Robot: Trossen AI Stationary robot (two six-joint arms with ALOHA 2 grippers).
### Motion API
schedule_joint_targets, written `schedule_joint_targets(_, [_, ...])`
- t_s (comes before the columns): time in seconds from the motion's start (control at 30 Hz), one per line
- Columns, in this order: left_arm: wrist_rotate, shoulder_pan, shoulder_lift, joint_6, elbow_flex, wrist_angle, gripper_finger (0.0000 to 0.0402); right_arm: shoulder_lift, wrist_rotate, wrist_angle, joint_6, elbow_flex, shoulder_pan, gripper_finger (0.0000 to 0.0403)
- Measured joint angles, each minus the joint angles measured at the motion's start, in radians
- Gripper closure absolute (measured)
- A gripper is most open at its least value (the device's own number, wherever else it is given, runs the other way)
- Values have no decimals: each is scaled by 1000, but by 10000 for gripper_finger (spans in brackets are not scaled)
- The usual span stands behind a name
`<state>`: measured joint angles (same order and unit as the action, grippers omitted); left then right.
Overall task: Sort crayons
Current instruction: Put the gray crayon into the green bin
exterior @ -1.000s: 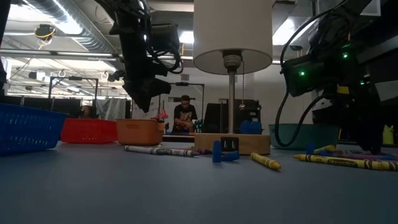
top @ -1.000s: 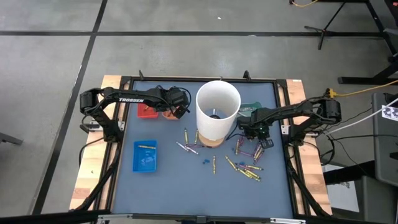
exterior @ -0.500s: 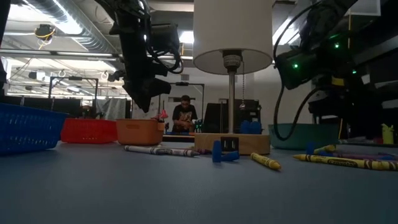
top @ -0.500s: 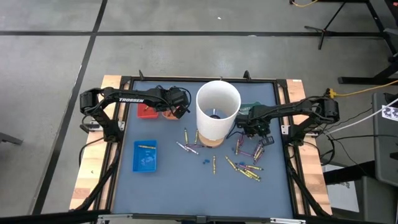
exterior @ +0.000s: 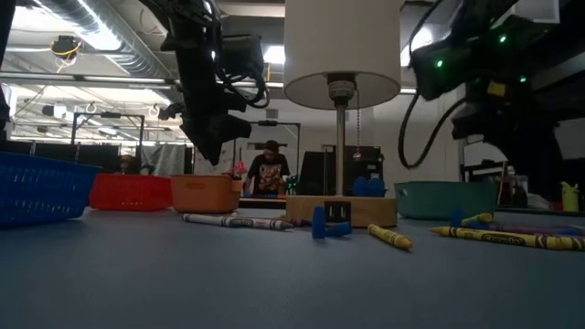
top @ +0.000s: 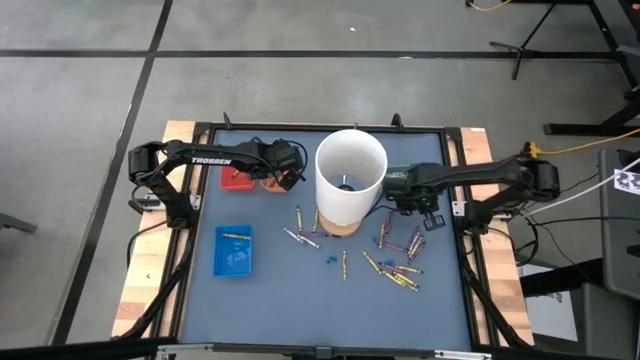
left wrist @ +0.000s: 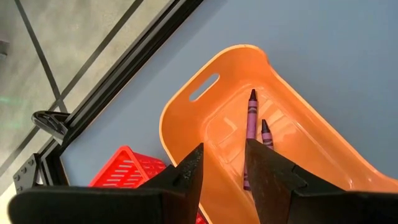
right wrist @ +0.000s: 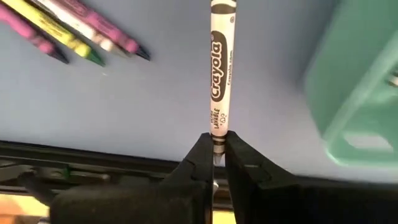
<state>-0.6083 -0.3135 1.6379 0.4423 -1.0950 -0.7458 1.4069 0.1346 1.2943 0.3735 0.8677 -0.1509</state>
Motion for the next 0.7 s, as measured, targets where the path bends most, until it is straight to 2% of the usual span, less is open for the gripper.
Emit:
schedule_joint_targets(0.23, [0,0,0,0,0,3,300,-163,116,9,-9,0,-5,381])
schedule_joint_targets(0.33, [0,0,0,0,0,3,300,-226,135,-8,-10,0,-36,381])
schedule_joint_targets(0.5, [0,0,0,0,0,3,300,-306,133,-140,-1,0,-121,381])
schedule_joint_targets(0.7, [0,0,0,0,0,3,300,-318,120,-301,54,1,-218,381])
